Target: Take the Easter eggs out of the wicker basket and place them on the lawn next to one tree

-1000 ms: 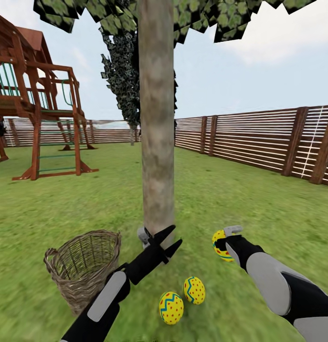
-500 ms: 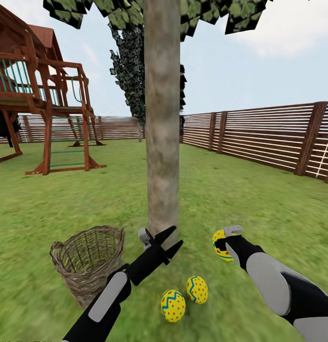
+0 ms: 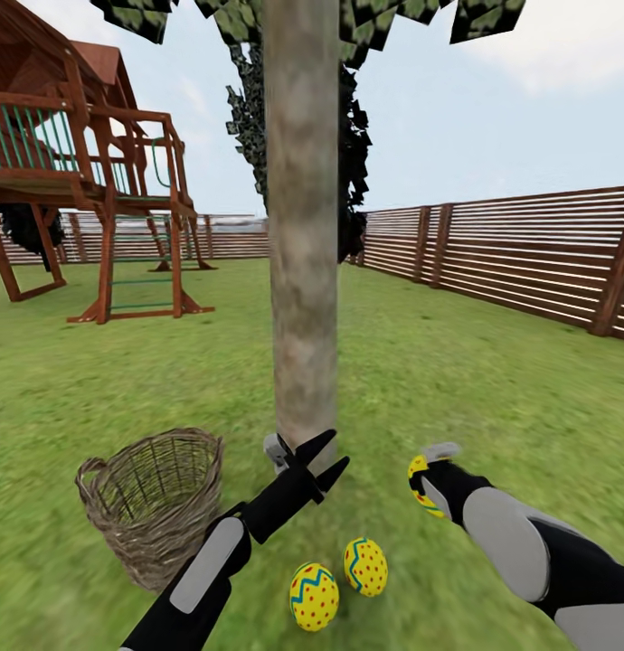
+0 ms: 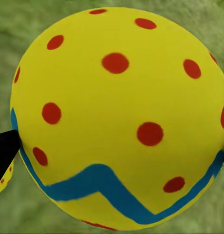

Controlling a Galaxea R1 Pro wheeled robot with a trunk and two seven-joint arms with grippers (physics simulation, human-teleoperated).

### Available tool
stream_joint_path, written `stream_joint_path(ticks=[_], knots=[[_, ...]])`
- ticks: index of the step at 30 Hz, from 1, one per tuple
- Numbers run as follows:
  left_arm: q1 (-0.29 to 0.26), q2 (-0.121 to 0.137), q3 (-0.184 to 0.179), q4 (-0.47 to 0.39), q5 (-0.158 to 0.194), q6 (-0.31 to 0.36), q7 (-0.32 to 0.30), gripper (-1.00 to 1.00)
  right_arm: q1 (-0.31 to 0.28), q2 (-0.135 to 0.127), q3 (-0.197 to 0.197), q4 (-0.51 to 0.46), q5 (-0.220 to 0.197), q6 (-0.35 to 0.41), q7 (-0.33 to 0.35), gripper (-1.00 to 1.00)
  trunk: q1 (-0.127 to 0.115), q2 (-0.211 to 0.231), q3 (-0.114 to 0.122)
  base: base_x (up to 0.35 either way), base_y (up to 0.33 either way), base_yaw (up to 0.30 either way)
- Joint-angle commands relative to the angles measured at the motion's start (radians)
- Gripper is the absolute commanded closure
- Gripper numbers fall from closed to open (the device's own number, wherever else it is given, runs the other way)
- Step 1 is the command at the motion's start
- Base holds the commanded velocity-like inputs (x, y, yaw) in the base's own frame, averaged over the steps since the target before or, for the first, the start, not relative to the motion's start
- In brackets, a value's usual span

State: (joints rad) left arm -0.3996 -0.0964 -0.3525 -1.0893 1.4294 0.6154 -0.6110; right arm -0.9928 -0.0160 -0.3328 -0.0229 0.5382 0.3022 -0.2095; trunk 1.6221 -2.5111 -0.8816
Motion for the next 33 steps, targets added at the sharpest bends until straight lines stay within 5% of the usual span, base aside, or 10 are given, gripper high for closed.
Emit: stream_joint_path(ticks=[1, 15, 19, 33], knots=[[-0.001, 0.0, 0.0, 0.0, 0.008, 0.006, 0.0, -1.0, 0.0, 0.006, -0.008, 0.001, 0.017, 0.002, -0.001, 1.0, 0.0, 0.0, -0.002, 0.151, -0.147, 0.116], [-0.001, 0.0, -0.009, -0.007, 0.009, 0.006, -0.011, -1.0, 0.0, 0.019, -0.009, 0.018, 0.023, 0.005, 0.001, 1.0, 0.0, 0.0, -0.02, 0.017, -0.017, 0.009], [-0.001, 0.0, -0.043, -0.001, 0.011, 0.005, -0.007, -1.0, 0.0, 0.019, -0.009, 0.018, 0.023, 0.005, 0.001, 1.0, 0.002, -0.001, -0.042, 0.0, 0.0, 0.0], [-0.001, 0.0, -0.045, 0.0, 0.009, 0.004, 0.0, -1.0, 0.0, 0.021, -0.009, 0.018, 0.024, 0.0, 0.002, 1.0, 0.008, -0.005, -0.118, 0.0, 0.0, 0.0]])
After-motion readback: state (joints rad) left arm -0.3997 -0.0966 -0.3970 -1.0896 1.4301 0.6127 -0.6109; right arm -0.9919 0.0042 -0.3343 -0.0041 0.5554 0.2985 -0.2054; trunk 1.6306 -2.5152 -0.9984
